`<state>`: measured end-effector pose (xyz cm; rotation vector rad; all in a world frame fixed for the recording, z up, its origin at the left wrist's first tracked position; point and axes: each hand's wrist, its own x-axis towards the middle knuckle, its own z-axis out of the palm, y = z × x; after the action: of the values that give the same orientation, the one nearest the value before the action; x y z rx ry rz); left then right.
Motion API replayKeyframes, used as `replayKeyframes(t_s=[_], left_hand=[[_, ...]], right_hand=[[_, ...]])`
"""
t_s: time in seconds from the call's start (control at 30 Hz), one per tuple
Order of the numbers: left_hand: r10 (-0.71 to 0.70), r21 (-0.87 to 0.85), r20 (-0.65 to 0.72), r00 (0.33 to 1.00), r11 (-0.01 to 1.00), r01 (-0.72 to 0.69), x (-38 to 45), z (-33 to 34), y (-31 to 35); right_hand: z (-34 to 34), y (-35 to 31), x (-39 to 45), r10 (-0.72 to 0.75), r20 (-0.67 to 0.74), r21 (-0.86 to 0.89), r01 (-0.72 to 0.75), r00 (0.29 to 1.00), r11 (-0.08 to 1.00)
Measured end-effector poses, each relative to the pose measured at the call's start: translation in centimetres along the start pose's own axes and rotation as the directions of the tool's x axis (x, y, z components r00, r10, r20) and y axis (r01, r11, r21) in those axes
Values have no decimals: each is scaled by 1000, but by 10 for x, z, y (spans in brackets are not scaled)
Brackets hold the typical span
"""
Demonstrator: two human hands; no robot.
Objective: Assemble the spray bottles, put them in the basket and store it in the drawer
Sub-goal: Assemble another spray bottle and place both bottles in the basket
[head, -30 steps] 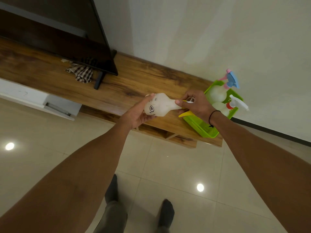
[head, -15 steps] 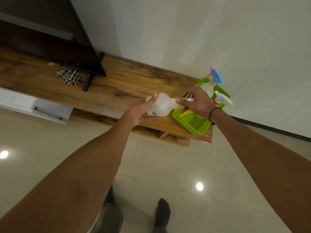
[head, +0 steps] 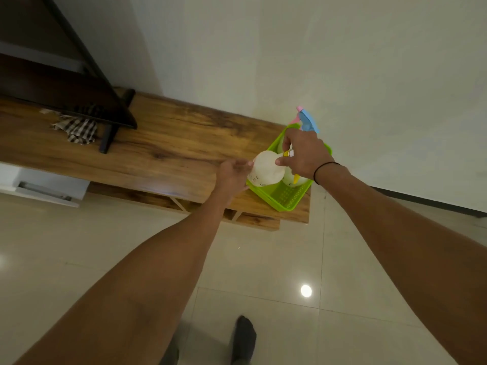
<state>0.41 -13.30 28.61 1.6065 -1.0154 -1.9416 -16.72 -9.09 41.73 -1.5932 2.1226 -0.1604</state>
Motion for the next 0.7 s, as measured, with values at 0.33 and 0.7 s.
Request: replayKeyframes(t_s=[0.33,0.7], left_hand=[[29,310,-40,999,950,-15,17,6,-20],[-118,114,69,991,987,110,25,17,-24]], right_hand=[[24,-5,13,-42,89,-343,70,995,937],[67,-18,21,-117,-90,-197,98,989,976]])
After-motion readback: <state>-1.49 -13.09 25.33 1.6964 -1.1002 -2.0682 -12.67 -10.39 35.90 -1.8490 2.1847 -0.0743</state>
